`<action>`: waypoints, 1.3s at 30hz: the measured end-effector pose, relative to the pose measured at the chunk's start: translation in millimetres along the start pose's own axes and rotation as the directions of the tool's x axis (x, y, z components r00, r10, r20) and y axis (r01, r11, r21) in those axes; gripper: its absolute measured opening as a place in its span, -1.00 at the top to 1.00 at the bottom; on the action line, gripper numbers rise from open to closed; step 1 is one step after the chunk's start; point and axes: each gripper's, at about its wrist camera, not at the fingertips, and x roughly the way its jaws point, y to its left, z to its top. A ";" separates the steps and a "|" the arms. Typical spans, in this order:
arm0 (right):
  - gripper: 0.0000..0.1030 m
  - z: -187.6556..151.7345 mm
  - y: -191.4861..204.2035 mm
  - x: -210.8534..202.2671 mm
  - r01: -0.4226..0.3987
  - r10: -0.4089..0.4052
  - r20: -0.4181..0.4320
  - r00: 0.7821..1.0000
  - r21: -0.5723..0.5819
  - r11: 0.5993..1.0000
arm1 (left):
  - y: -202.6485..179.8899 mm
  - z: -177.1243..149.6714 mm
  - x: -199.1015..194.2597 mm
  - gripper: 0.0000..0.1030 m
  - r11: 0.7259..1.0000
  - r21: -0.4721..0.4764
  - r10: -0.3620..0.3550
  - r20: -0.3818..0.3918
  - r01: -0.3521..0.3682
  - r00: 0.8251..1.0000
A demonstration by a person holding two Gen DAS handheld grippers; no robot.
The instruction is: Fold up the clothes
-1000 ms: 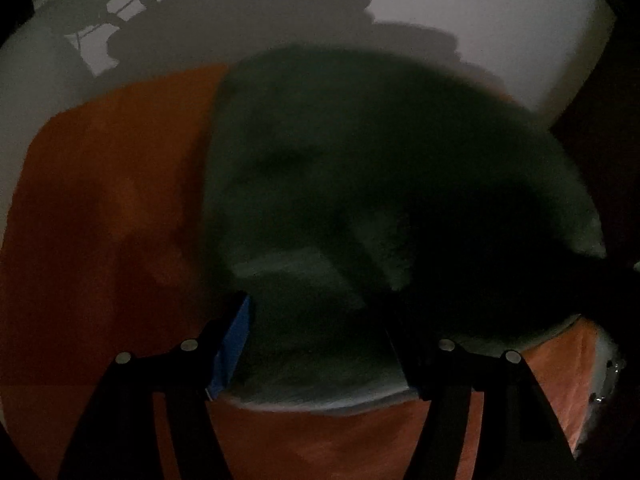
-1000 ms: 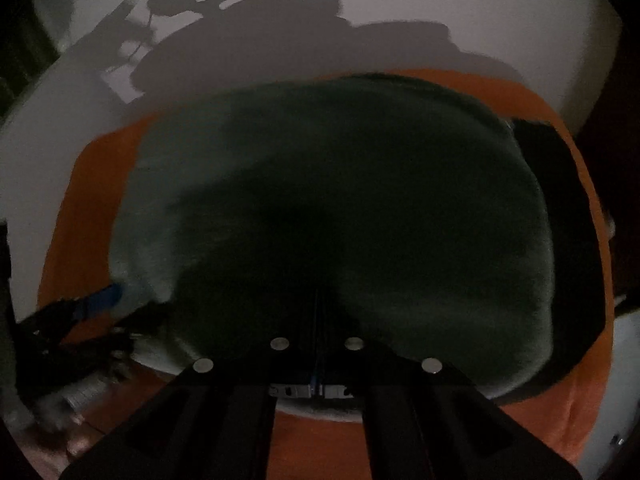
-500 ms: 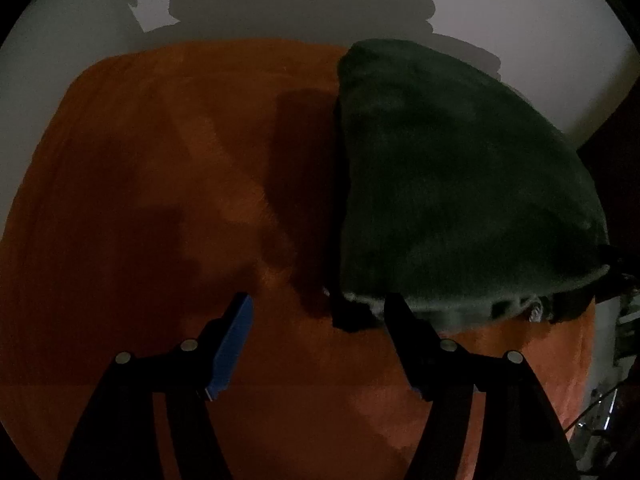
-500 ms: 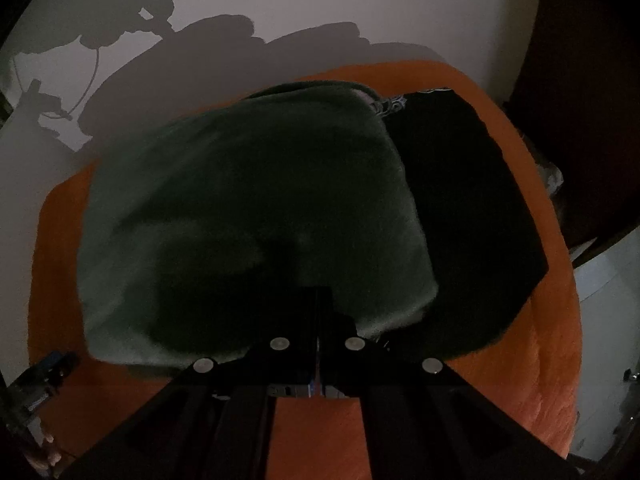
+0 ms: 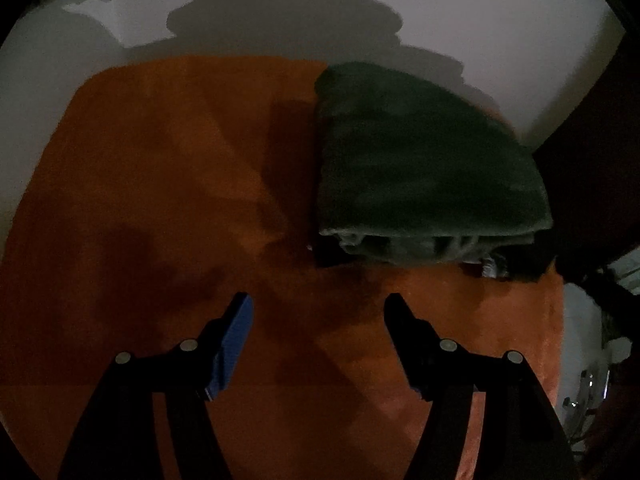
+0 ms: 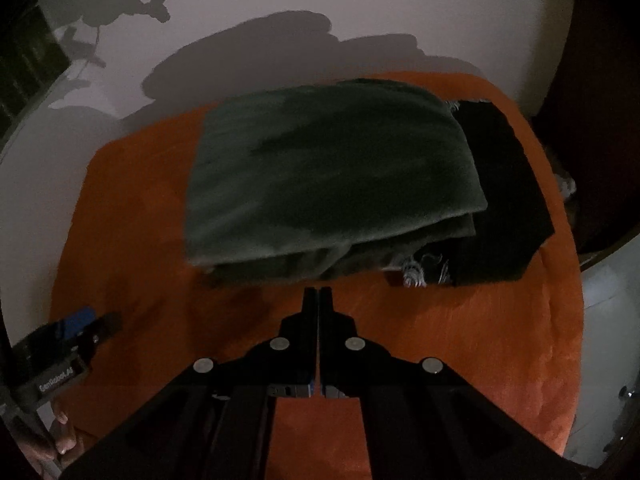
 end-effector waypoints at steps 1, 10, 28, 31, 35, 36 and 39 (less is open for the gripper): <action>1.00 -6.9 7.8 -13.0 -0.002 0.002 0.005 1.000 -0.009 1.000 | -0.1 -4.2 -11.1 -0.35 1.000 0.000 -0.005 0.006 0.005 1.000; 0.48 -77.8 56.0 -115.0 -0.007 0.009 0.061 0.998 -0.027 1.000 | 1.2 -75.2 -113.0 -0.49 0.999 0.040 -0.009 0.054 0.007 0.998; -0.35 -227.3 62.8 -186.9 -0.066 0.065 0.043 0.997 0.001 0.998 | -7.4 -186.2 -192.1 -0.52 0.991 0.132 0.015 0.025 -0.018 1.000; -0.37 -224.0 61.3 -194.6 -0.065 0.064 0.064 0.996 0.010 0.998 | -10.8 -187.3 -193.0 -0.52 0.990 0.137 0.010 0.028 -0.013 1.000; -0.47 -221.1 59.4 -199.7 -0.060 0.059 0.076 0.995 0.012 0.998 | -12.8 -186.6 -195.5 -0.52 0.991 0.133 0.009 0.047 -0.015 0.999; -0.47 -220.8 58.9 -199.8 -0.060 0.059 0.076 0.995 0.012 0.998 | -13.1 -186.3 -196.3 -0.52 0.991 0.131 0.010 0.053 -0.017 0.999; -0.47 -220.6 57.9 -197.0 -0.068 0.067 0.068 0.995 0.015 0.998 | -15.8 -184.8 -195.3 -0.52 0.991 0.130 0.008 0.060 -0.016 0.998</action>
